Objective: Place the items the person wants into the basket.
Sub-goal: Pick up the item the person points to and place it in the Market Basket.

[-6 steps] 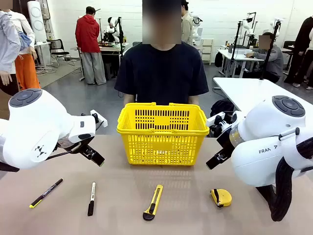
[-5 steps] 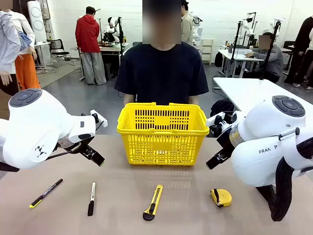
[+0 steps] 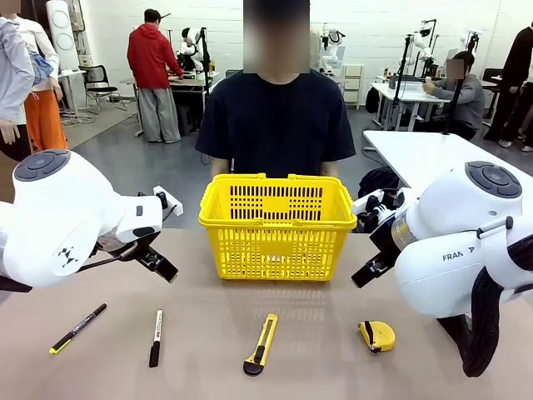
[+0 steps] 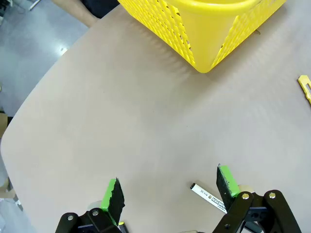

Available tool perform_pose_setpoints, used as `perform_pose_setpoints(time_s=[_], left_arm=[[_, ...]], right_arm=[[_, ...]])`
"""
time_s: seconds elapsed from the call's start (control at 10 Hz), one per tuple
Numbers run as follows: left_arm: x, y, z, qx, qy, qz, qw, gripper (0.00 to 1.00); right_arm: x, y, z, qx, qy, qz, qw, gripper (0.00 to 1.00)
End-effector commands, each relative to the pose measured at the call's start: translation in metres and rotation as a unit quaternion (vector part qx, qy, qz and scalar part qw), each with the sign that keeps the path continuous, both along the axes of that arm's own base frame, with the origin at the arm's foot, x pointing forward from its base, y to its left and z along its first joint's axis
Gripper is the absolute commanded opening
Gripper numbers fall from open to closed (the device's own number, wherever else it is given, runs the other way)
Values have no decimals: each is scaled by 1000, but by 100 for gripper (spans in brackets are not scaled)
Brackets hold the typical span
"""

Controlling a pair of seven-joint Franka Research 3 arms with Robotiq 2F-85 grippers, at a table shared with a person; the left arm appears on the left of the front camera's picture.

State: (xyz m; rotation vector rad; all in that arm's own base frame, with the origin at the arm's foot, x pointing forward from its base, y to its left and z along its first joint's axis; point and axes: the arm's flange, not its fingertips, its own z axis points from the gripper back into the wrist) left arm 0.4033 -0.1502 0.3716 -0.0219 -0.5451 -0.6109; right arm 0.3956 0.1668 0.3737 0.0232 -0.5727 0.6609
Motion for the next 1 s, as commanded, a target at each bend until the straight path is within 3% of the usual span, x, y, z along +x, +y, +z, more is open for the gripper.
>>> perform_pose_setpoints(time_s=[0.0,0.5,0.6,0.8,0.9], left_arm=[[0,0,0,0,0,0,1000,100],[0,0,0,0,0,0,1000,100],[-22,-2,53,27,-24,-21,999,100],[-72,7,168,22,-74,-55,996,100],[-100,7,203,19,-100,-43,994,100]], right_arm=[[0,0,0,0,0,0,1000,100],[0,0,0,0,0,0,1000,100],[-33,6,48,-11,-30,15,999,100],[-104,3,147,-54,-65,-13,996,100],[-134,-9,191,-70,-71,-28,995,100]])
